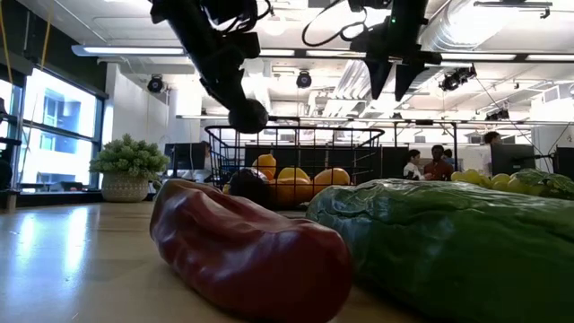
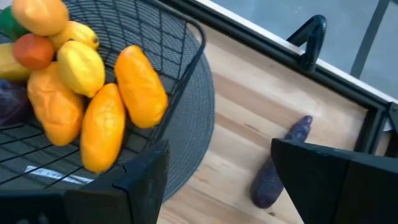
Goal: Build produce basket
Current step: Put the plum into the black wire basket, then put the lime into the black wire basket
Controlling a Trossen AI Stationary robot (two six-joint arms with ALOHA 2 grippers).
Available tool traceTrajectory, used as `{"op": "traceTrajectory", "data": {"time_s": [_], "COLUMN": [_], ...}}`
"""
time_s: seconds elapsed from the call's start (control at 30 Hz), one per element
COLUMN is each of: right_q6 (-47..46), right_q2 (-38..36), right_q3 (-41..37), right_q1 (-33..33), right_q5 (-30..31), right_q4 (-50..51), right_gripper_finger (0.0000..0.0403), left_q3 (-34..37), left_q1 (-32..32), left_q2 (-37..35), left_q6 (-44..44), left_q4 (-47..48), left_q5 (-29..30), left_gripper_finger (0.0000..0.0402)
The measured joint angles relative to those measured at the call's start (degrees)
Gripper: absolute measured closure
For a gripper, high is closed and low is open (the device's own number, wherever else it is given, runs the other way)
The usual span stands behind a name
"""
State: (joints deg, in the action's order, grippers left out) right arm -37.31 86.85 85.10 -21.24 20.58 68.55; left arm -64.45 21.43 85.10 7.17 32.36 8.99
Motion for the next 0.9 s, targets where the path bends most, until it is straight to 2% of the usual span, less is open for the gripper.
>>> {"op": "traceTrajectory", "data": {"time_s": [0.27, 0.63, 0.9], "right_q6": [4.2, 2.5, -1.56], "right_q2": [-0.17, -4.56, -8.22], "right_q3": [0.0, 0.0, 0.02], "right_q1": [-2.89, -3.16, -1.76], "right_q5": [-0.59, -1.23, -8.08], "right_q4": [0.26, 0.24, 0.31], "right_gripper_finger": [0.0142, 0.0142, 0.0142], "left_q3": [0.0, -0.01, -0.02], "left_q1": [-1.42, -1.39, -1.46], "left_q2": [0.0, 0.0, -3.6], "left_q6": [-1.57, -7.09, -8.07], "left_q4": [0.0, 1.09, 1.31], "left_q5": [3.36, 4.08, 4.05], "left_gripper_finger": [0.013, 0.0126, 0.0131]}}
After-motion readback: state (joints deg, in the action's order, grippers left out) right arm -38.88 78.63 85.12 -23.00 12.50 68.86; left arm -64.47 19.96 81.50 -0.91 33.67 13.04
